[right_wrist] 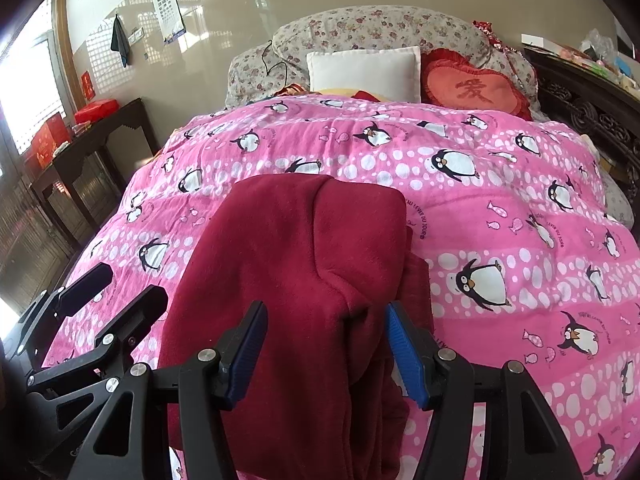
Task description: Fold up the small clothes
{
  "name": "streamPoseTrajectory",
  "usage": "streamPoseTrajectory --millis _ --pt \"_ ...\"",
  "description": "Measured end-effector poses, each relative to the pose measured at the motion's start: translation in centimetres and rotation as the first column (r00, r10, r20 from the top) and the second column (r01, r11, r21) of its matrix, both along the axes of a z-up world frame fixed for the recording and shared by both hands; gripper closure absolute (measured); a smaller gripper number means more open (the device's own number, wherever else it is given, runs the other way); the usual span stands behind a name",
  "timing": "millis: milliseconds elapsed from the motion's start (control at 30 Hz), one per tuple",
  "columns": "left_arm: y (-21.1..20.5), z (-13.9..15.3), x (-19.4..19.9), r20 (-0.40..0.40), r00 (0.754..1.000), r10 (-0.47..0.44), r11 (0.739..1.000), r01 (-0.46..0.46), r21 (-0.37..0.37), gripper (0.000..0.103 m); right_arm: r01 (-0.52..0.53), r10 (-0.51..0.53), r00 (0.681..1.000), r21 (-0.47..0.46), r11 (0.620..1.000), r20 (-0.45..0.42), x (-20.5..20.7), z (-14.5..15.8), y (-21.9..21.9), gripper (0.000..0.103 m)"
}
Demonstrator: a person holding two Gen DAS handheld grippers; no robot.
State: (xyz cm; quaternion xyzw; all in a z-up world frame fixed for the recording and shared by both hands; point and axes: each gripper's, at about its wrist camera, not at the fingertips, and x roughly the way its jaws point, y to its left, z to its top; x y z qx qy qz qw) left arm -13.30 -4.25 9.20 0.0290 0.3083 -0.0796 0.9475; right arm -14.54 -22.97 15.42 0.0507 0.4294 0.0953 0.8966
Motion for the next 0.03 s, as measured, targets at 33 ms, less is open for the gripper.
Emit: streamPoseTrajectory --millis 33 --pt "-0.02 -0.02 -0.02 -0.002 1.000 0.000 1.000 0.000 -0.002 0.033 -0.001 0.001 1.000 -0.001 1.000 0.002 0.01 0.03 -0.04 0.044"
